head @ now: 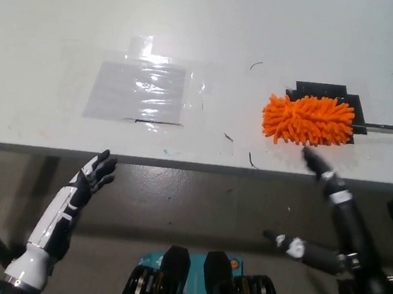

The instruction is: The robot uses it right hand to pick up an extended orange duster kept in the middle of the desk and presses its handle against the desk to collapse it

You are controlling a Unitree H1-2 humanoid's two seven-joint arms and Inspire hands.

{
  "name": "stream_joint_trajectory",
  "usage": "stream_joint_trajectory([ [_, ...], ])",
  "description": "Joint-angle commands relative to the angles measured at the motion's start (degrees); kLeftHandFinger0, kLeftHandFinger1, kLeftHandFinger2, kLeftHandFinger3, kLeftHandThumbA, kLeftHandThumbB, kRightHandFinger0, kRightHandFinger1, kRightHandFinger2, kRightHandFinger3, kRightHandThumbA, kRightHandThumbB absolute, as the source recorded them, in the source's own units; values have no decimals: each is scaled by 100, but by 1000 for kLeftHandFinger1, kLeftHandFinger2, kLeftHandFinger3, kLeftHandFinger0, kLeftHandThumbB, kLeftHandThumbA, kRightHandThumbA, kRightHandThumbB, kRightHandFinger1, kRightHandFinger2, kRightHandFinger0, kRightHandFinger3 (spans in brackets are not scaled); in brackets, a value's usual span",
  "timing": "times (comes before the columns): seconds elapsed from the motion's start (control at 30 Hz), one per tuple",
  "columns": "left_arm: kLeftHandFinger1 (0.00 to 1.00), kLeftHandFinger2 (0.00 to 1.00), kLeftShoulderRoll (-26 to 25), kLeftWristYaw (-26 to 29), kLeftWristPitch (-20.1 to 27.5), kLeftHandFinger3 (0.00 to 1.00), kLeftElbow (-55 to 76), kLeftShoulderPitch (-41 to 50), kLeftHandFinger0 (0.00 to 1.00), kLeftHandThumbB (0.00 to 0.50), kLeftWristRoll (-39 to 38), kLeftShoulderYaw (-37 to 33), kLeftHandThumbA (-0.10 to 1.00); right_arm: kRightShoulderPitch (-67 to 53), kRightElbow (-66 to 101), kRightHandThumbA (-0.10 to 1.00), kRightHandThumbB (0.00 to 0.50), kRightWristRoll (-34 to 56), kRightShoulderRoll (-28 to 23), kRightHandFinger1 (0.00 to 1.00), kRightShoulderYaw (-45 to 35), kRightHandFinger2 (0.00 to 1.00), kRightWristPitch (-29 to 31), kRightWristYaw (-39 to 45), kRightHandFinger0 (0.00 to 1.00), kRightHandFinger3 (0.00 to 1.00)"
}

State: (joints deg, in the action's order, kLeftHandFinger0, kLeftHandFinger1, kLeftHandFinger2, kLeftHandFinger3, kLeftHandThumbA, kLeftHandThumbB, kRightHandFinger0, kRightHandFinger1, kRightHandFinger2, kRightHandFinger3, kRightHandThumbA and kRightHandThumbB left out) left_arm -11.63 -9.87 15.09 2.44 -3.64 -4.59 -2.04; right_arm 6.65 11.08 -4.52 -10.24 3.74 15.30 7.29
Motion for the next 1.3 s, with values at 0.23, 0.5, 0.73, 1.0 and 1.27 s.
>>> stream_joint_trajectory([
  [0.23,1000,1000,-2,-144,206,1000,565,44,1000,316,-168,-36,1000,614,1187,1000,220,-307,-278,1000,-1217,1000,-138,-536,1000,1000],
  [0.5,1000,1000,5,-102,62,1000,527,48,1000,300,-213,20,1000,1856,1100,877,247,-223,-907,1000,-1601,1000,-1047,-318,1000,1000],
  [0.73,1000,1000,14,-92,196,1000,300,57,1000,276,-181,26,1000,3168,955,1000,319,-994,-2113,1000,-544,1000,-3225,1206,1000,1000],
  [1.0,1000,1000,10,-84,235,1000,222,98,1000,284,-133,22,1000,4715,-829,1000,364,-1395,-2710,1000,981,1000,-3480,2492,1000,1000],
  [1.27,1000,1000,2,-92,267,1000,129,125,1000,316,-63,-8,1000,5642,-2519,1000,414,-1769,-2593,1000,2108,1000,-3354,2993,1000,1000],
])
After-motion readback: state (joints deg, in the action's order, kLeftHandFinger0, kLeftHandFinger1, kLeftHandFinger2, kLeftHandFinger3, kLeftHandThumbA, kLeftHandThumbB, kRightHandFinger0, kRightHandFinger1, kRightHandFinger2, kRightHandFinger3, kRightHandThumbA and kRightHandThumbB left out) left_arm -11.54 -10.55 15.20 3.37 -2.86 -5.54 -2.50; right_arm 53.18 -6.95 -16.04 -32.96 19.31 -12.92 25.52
